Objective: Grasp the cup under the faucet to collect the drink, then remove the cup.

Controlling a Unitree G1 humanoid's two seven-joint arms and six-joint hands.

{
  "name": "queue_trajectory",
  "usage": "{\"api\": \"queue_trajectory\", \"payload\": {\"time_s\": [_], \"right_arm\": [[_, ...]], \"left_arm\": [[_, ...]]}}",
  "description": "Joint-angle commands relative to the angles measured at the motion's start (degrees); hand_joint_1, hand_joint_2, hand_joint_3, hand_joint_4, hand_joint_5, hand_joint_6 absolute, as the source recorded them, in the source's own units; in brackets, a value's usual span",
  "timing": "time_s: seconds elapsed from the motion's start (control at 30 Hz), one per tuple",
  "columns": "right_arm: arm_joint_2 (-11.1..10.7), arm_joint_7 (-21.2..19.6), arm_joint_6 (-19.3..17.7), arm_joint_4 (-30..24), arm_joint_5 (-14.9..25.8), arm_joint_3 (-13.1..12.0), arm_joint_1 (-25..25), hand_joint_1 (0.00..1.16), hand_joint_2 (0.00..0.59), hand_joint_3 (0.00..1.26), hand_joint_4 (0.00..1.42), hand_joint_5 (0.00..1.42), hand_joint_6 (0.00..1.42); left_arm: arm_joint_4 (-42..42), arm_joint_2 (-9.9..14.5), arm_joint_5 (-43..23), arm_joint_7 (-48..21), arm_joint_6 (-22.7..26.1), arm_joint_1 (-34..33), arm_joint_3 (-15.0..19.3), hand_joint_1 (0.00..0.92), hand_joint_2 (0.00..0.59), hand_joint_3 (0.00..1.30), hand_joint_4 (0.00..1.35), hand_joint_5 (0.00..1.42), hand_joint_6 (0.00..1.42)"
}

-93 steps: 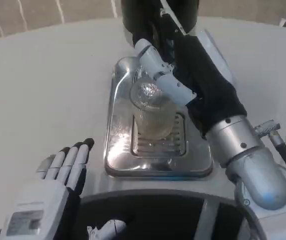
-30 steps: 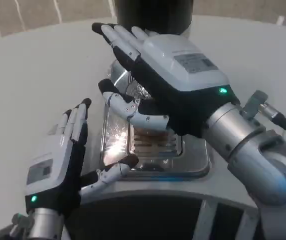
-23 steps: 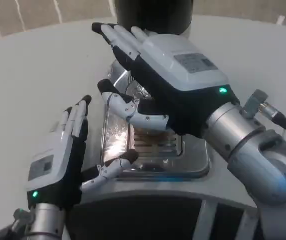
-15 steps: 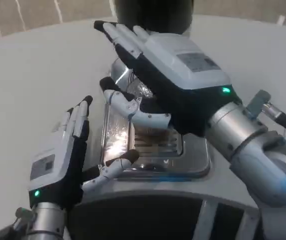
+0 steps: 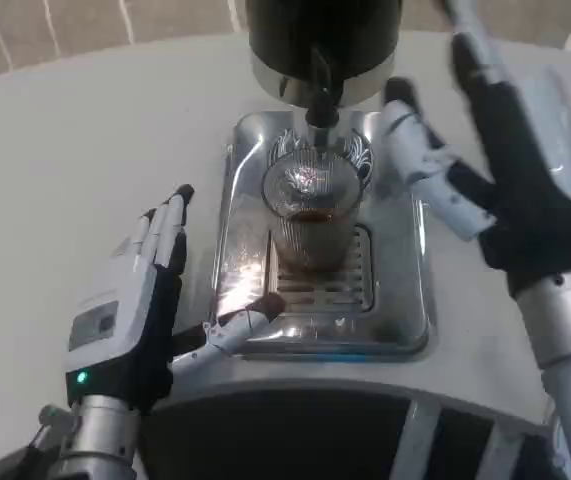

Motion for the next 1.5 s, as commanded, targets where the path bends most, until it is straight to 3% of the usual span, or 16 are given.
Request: {"api": "queue_trajectory", "payload": {"time_s": [0.03, 0.13, 0.27, 0.33, 0.57, 0.7, 0.77, 0.87, 1.03, 1.27, 1.5], "right_arm": [[-0.5, -3.7, -4.7, 1.0, 2.3, -1.5, 1.9, 0.37, 0.585, 0.00, 0.00, 0.00, 0.00], [-2.8, -2.8, -5.5, 0.7, 2.3, -2.0, 3.2, 0.37, 0.583, 0.00, 0.00, 0.00, 0.00], [-8.7, 1.2, -6.5, -1.3, 0.9, -2.6, 7.3, 0.40, 0.559, 0.00, 0.00, 0.00, 0.00], [-11.5, 2.3, -7.4, -2.9, -0.1, -3.0, 10.7, 0.50, 0.533, 0.00, 0.00, 0.00, 0.00], [-19.9, 4.6, -13.3, -8.1, -5.9, -4.7, 22.0, 0.53, 0.489, 0.00, 0.00, 0.00, 0.00], [-22.4, 4.5, -17.0, -10.7, -7.9, -7.2, 29.7, 0.54, 0.470, 0.00, 0.00, 0.00, 0.00], [-22.9, 4.2, -18.8, -11.7, -8.3, -8.6, 33.2, 0.56, 0.440, 0.00, 0.00, 0.00, 0.00], [-23.9, 2.6, -23.2, -12.6, -9.5, -12.1, 41.8, 0.74, 0.367, 0.00, 0.00, 0.00, 0.00], [-23.3, -0.7, -29.7, -10.4, -9.5, -17.2, 52.3, 0.75, 0.358, 0.00, 0.00, 0.00, 0.00], [-23.5, -4.7, -36.7, -7.4, -14.0, -18.6, 57.2, 0.76, 0.356, 0.00, 0.00, 0.00, 0.00], [-20.6, -4.5, -37.1, -8.1, -15.6, -18.5, 59.1, 0.76, 0.359, 0.00, 0.00, 0.00, 0.00]], "left_arm": [[1.7, 0.5, -1.1, -0.6, -1.4, -0.8, -0.9, 0.094, 0.061, 0.00, 0.00, 0.02, 0.09], [2.9, 0.3, -1.2, 0.0, -1.9, -2.3, -1.4, 0.090, 0.060, 0.00, 0.00, 0.01, 0.08], [4.6, -0.2, -1.7, 0.6, -2.6, -4.1, -2.1, 0.089, 0.059, 0.00, 0.00, 0.01, 0.08], [5.7, -0.8, -1.9, 0.7, -3.1, -5.2, -2.5, 0.089, 0.059, 0.00, 0.00, 0.01, 0.08], [8.5, -1.9, -2.2, 1.5, -3.7, -7.6, -3.4, 0.095, 0.058, 0.00, 0.00, 0.01, 0.09], [10.3, -2.6, -2.7, 2.6, -4.5, -8.7, -3.7, 0.098, 0.057, 0.00, 0.00, 0.02, 0.09], [11.4, -3.0, -3.2, 2.7, -5.0, -9.3, -3.8, 0.112, 0.058, 0.00, 0.00, 0.02, 0.09], [13.5, -3.5, -4.3, 2.8, -6.3, -10.6, -3.8, 0.130, 0.056, 0.00, 0.00, 0.02, 0.07], [16.3, -4.2, -5.0, 4.2, -7.7, -12.1, -3.8, 0.133, 0.056, 0.00, 0.00, 0.02, 0.07], [20.9, -4.9, -6.0, 4.8, -10.5, -14.7, -4.1, 0.090, 0.048, 0.00, 0.00, 0.03, 0.09], [25.2, -6.0, -7.2, 5.8, -14.2, -17.3, -4.3, 0.097, 0.038, 0.00, 0.00, 0.05, 0.12]]}}
